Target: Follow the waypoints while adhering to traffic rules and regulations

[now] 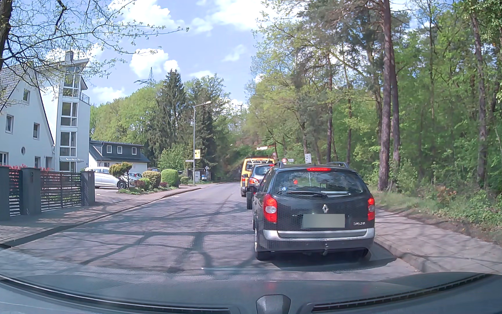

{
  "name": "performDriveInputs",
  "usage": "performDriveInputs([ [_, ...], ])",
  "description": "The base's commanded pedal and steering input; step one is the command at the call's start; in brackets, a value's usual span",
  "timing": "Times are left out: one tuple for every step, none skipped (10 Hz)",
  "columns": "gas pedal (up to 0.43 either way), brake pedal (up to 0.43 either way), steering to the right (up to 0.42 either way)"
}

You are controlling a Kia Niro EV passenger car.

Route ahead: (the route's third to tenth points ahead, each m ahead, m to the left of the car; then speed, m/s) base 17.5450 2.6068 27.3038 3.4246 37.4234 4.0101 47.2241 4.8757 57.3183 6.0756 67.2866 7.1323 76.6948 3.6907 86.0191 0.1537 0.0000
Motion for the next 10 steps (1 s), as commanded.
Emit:
performDriveInputs([
  [0.000, 0.159, 0.002],
  [0.000, 0.159, 0.001],
  [0.000, 0.159, 0.001],
  [0.000, 0.159, 0.001],
  [0.000, 0.159, 0.001],
  [0.000, 0.159, 0.002],
  [0.000, 0.159, 0.001],
  [0.000, 0.159, 0.002],
  [0.000, 0.159, 0.002],
  [0.000, 0.159, 0.001],
])
